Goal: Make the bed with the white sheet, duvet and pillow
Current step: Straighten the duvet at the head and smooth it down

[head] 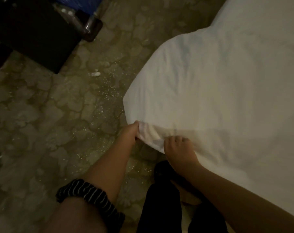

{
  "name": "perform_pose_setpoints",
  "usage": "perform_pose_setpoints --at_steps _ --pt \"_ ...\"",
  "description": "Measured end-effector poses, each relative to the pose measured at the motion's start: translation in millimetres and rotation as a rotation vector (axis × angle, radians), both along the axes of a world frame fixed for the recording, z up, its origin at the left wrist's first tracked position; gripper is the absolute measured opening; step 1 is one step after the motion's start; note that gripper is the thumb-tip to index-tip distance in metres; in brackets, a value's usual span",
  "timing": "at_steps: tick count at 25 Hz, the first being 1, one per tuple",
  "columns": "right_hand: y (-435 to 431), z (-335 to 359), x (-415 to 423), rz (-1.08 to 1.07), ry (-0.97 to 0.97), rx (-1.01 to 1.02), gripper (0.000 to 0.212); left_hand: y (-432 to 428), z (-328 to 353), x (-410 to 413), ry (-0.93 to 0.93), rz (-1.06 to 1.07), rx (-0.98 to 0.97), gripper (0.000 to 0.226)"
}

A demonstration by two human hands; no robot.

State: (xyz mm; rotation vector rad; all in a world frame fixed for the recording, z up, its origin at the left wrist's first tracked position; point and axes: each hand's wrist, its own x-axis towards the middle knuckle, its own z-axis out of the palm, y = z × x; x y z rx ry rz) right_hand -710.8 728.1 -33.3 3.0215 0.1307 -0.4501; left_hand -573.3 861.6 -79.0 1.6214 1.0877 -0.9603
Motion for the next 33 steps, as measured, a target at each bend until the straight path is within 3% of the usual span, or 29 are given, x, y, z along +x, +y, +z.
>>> perform_pose_setpoints --at_steps 3,6,7,11,12,14,16,18,21,24,27,33 --pt "1 -4 5 0.127 -0.113 0.046 0.025 11 0 0 -0.021 0.071 -0.06 0.042" --pt "0 -2 8 0.174 -0.117 0.086 0.024 16 -1 -18 -0.441 -0.291 0.388 0.043" --pt "0 -4 10 0.179 -0.089 0.099 0.026 20 -1 -23 -0.509 -0.373 0.456 0.046" --pt "-1 -14 11 0.121 -0.011 0.176 0.04 18 -2 -9 -0.295 -0.485 0.447 0.044" --pt "-2 -14 10 0.1 -0.021 0.209 0.036 13 3 -6 -0.31 -0.538 0.482 0.043" --pt "-5 -7 6 0.03 -0.045 0.259 0.034 -1 20 -12 -0.533 -0.688 0.53 0.038" --pt "-14 3 1 -0.078 -0.101 0.298 0.038 -14 35 -29 -0.841 -0.903 0.419 0.034" --pt "-32 9 -9 -0.151 -0.169 0.327 0.033 -29 40 -48 -1.001 -1.127 0.29 0.046" --pt "-67 15 -43 -0.252 -0.255 0.262 0.025 -62 41 -68 -1.093 -1.45 0.298 0.071" --pt "-106 17 -87 -0.392 -0.284 0.142 0.023 -107 47 -88 -1.196 -1.767 0.336 0.07" --pt "-143 24 -147 -0.541 -0.277 0.065 0.025 -151 52 -121 -1.259 -1.936 0.227 0.069" --pt "-206 54 -270 -0.813 -0.127 0.098 0.052 -227 78 -203 -1.333 -2.203 0.108 0.071"
